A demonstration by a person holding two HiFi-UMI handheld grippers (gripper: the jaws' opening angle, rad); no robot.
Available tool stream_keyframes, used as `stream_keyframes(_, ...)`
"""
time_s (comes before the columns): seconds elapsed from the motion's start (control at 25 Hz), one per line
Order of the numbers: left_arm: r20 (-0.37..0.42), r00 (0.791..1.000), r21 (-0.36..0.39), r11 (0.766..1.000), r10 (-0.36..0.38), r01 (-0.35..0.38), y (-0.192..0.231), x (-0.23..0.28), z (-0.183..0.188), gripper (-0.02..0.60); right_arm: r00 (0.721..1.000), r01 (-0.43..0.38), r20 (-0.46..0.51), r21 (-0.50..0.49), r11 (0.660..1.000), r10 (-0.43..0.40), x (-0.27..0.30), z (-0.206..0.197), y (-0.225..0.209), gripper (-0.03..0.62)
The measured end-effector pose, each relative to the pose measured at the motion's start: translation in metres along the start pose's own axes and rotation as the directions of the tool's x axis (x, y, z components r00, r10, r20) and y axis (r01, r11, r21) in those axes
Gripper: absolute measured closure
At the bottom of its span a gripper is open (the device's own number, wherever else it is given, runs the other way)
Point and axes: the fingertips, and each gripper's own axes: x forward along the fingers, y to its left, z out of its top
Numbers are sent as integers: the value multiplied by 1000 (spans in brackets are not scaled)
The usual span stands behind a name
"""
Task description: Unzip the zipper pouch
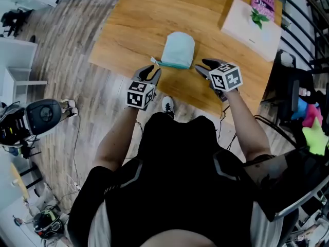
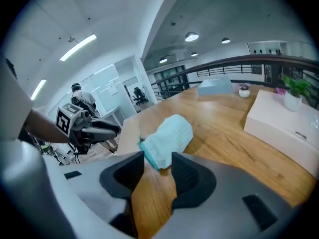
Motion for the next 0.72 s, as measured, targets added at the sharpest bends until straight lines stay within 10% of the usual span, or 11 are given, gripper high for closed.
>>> stream_keyframes(0.32,213,971,-37,994,108,-102,-54,-67,56,457,980,-40,187,-124,991,63,-96,44,30,413)
stream_keyframes(0.72,441,877,-53,981,191,-188,-108,-178,129,469,932,-88,324,-227,970,161,-199,86,92,439)
